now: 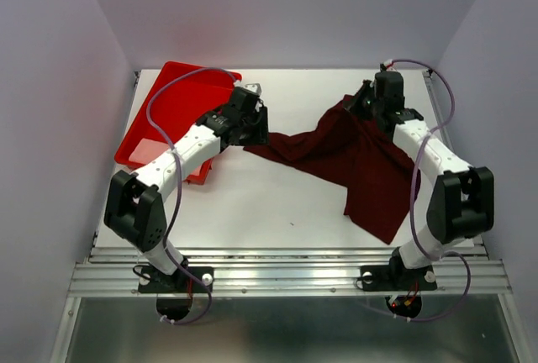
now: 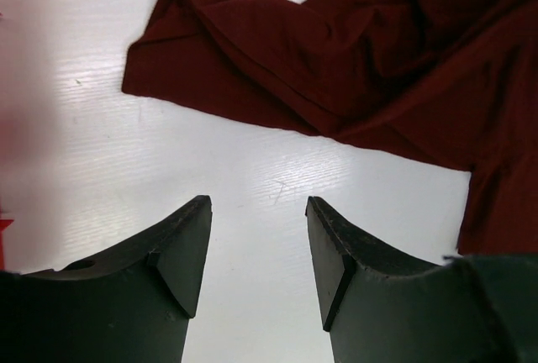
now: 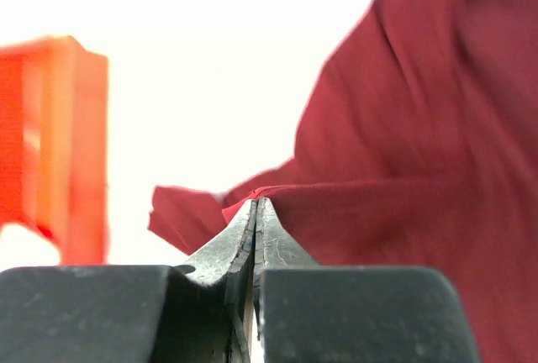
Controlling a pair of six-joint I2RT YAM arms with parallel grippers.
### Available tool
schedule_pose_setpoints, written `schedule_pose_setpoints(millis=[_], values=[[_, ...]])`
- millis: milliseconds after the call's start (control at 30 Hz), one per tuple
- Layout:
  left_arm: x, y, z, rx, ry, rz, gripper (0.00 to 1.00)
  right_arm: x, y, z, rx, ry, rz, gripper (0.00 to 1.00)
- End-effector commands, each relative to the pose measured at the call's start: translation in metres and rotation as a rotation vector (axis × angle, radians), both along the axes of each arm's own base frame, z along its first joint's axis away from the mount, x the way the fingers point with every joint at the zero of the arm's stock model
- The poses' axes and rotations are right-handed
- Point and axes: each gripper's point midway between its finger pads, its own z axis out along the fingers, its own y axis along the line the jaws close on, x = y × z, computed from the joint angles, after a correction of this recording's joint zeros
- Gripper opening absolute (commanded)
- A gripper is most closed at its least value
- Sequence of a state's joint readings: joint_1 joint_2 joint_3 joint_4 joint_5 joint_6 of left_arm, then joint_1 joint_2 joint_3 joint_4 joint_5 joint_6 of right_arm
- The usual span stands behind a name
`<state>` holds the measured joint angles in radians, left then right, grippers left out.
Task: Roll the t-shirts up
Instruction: Flatten out the T-shirt at the center of the board.
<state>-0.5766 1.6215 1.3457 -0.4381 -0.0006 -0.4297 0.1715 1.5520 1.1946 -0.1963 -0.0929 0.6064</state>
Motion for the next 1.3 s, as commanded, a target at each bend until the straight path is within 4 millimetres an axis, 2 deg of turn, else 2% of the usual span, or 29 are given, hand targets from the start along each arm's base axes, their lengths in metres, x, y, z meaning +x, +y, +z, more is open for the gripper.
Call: schedule_pose_setpoints(millis=[0,33,100,133,167,200,233,267,300,333,367,400,467,500,533,600,633,667,700,733,767,800,833,900,933,1067,1133,1167,1267], values=[[0.005,0.013,0.053,-0.017,-0.121,0.026,0.61,0.072,0.002,0.067,0.065,-0.259,-0.083,0.01],[0.005,0.016,0.053,-0.01,-0.121,0.034,0.62,0.087,0.001,0.078,0.076,-0.311,-0.103,0.01],[0.002,0.018,0.047,0.001,-0.101,0.033,0.63,0.109,0.0,0.077,0.083,-0.331,-0.14,0.01],[-0.001,0.017,0.039,0.008,-0.078,0.029,0.65,0.131,0.001,0.066,0.077,-0.319,-0.154,0.23],[-0.002,0.017,0.034,0.006,-0.065,0.028,0.66,0.14,0.003,0.058,0.072,-0.299,-0.148,0.23],[-0.004,0.016,0.03,0.002,-0.054,0.025,0.67,0.148,0.006,0.051,0.067,-0.28,-0.139,0.67],[-0.006,0.013,0.026,-0.012,-0.039,0.019,0.69,0.159,0.011,0.045,0.057,-0.252,-0.12,0.73],[-0.008,0.013,0.017,-0.01,-0.024,0.022,0.71,0.158,0.015,0.04,0.057,-0.225,-0.09,0.82],[-0.009,0.013,0.012,-0.011,-0.014,0.022,0.72,0.157,0.017,0.04,0.056,-0.224,-0.076,0.86],[-0.009,0.014,0.009,-0.012,-0.007,0.04,0.73,0.153,0.016,0.033,0.051,-0.206,-0.079,0.86],[-0.01,0.015,-0.001,-0.004,0.012,0.047,0.73,0.147,0.015,0.045,0.05,-0.227,-0.078,0.89],[-0.01,0.016,-0.007,0.005,0.024,0.055,0.73,0.142,0.013,0.048,0.042,-0.23,-0.076,0.91],[-0.007,0.022,-0.022,0.037,0.055,0.112,0.71,0.128,0.009,0.043,0.001,-0.202,-0.065,0.93],[-0.007,0.026,-0.029,0.061,0.072,0.132,0.69,0.119,0.007,0.057,-0.007,-0.215,-0.062,0.93],[-0.003,0.031,-0.034,0.087,0.072,0.161,0.67,0.11,0.005,0.058,-0.02,-0.203,-0.056,0.93],[0.002,0.036,-0.05,0.113,0.1,0.214,0.62,0.08,0.001,0.052,-0.029,-0.145,-0.045,0.94],[0.007,0.041,-0.061,0.133,0.114,0.242,0.6,0.067,-0.001,0.047,-0.03,-0.119,-0.043,0.95],[0.012,0.042,-0.063,0.132,0.115,0.258,0.6,0.055,-0.003,0.043,-0.031,-0.101,-0.048,0.95],[0.018,0.042,-0.066,0.122,0.114,0.276,0.6,0.034,-0.007,0.014,-0.038,-0.033,-0.053,0.95],[0.024,0.046,-0.074,0.118,0.127,0.297,0.6,0.017,-0.01,0.029,-0.03,-0.06,-0.056,0.95],[0.03,0.045,-0.073,0.098,0.114,0.305,0.6,0.004,-0.012,0.023,-0.034,-0.044,-0.058,0.95],[0.034,0.044,-0.074,0.084,0.11,0.311,0.61,-0.015,-0.017,0.0,-0.049,0.013,-0.067,0.95],[0.036,0.044,-0.076,0.074,0.113,0.313,0.63,-0.034,-0.023,0.006,-0.052,0.019,-0.081,0.95],[0.041,0.046,-0.083,0.065,0.128,0.327,0.66,-0.057,-0.035,-0.004,-0.08,0.062,-0.126,0.95],[0.043,0.046,-0.088,0.062,0.137,0.33,0.69,-0.082,-0.042,-0.015,-0.085,0.111,-0.15,0.96],[0.048,0.042,-0.099,0.027,0.161,0.352,0.72,-0.137,-0.049,-0.036,-0.072,0.211,-0.166,0.99],[0.049,0.038,-0.102,0.01,0.168,0.351,0.73,-0.155,-0.052,-0.041,-0.054,0.248,-0.199,0.99],[0.052,0.035,-0.105,-0.003,0.169,0.354,0.73,-0.172,-0.058,-0.046,-0.061,0.278,-0.227,0.98],[0.057,0.029,-0.114,-0.019,0.183,0.352,0.73,-0.198,-0.064,-0.054,-0.037,0.333,-0.288,0.99]])
